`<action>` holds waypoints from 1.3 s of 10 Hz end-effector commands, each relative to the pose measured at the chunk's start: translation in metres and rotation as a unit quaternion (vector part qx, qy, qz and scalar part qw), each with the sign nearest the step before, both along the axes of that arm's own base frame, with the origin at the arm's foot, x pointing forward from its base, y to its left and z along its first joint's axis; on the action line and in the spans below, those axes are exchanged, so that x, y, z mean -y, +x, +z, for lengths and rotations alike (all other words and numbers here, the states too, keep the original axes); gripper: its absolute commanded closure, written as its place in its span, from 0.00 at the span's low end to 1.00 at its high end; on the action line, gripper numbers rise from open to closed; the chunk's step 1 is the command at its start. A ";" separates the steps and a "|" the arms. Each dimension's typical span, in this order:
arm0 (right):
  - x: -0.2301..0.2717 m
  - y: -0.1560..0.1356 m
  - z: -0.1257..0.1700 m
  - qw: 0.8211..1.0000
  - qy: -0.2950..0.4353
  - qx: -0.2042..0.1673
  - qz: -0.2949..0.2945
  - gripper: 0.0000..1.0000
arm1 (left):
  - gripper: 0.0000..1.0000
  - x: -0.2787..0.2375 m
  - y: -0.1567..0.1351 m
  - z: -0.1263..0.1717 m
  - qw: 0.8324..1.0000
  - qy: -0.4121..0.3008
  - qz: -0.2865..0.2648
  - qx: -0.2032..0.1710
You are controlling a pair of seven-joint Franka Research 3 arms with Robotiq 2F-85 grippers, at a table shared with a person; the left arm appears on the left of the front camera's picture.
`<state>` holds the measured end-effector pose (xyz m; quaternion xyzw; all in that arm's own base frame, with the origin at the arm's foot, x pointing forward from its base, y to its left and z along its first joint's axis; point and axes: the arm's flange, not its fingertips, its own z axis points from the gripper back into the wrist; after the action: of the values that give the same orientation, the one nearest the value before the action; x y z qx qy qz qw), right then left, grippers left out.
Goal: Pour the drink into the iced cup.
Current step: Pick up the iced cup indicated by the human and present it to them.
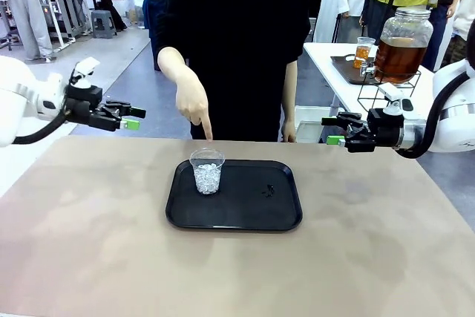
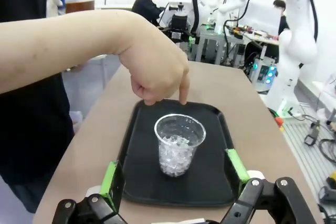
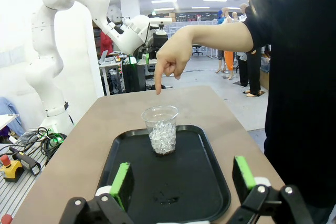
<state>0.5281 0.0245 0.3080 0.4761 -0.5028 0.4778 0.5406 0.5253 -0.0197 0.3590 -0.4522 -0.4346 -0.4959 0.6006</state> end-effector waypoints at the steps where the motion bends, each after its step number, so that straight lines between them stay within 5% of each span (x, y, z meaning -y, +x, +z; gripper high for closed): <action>1: 0.000 0.004 0.003 1.000 0.000 0.002 0.001 0.00 | 0.00 0.004 -0.004 -0.012 0.999 -0.026 0.006 0.023; 8: 0.000 0.004 0.003 1.000 0.000 0.002 0.001 0.00 | 0.00 0.002 -0.001 -0.013 1.000 -0.011 0.004 0.011; 13: 0.000 0.004 0.003 1.000 0.000 0.002 0.001 0.00 | 0.00 0.021 0.021 -0.075 0.996 -0.019 -0.004 0.092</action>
<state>0.5281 0.0245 0.3079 0.4761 -0.5028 0.4778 0.5406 0.5386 -0.0332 0.2908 -0.4218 -0.4739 -0.5285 0.5641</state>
